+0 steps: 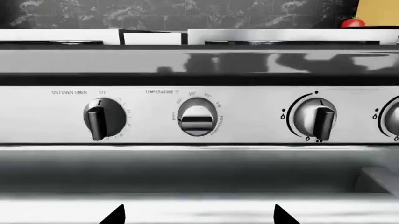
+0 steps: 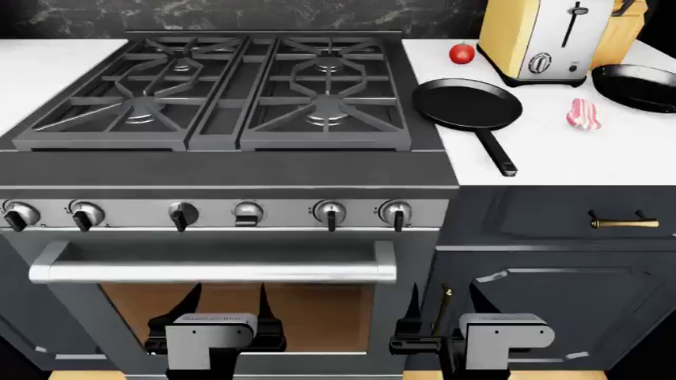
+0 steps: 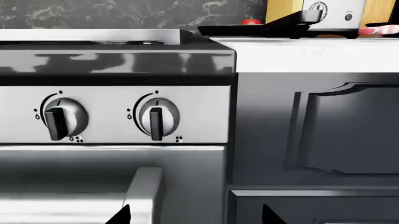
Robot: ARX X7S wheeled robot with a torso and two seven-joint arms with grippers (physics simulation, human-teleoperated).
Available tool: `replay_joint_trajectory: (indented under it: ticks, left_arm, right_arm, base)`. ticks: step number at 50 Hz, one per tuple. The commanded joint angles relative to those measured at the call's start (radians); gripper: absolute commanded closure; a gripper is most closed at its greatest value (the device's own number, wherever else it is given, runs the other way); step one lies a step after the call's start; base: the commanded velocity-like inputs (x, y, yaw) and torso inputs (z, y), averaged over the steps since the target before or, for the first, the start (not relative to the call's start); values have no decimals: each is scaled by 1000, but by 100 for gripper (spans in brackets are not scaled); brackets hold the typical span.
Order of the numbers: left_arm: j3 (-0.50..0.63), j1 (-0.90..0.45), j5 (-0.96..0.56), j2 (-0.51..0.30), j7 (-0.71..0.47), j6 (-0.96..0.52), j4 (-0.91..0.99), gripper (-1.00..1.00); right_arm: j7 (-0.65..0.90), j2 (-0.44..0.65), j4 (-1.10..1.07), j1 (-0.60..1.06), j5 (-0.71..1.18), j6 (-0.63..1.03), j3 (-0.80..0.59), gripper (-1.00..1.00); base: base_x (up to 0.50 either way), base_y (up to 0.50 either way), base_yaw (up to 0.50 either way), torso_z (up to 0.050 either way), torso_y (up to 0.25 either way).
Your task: Place both pans onto different burners. Then place the tomato and the bacon on different pans.
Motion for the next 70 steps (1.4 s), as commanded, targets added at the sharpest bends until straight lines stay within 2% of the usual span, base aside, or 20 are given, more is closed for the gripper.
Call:
replay_joint_trajectory:
  ticks: [1,23,70]
  left_arm:
    - [19,0,-14,-16,-19,0,0,-100]
    - [77,-1,-61,-65,-78,-11,3,-100]
    - [139,-7,-109,-116,-135,-8,-1,-100]
  right_arm:
    - [18,15,0,1,19,-1,-19,-100]
    - [71,68,-1,9,61,13,-81,-100]
    - [120,118,-3,15,108,18,-145,-100]
  base:
    - [0,0,0,0,0]
    - [0,-6,0,0,0]
    - [0,-213,0,0,0]
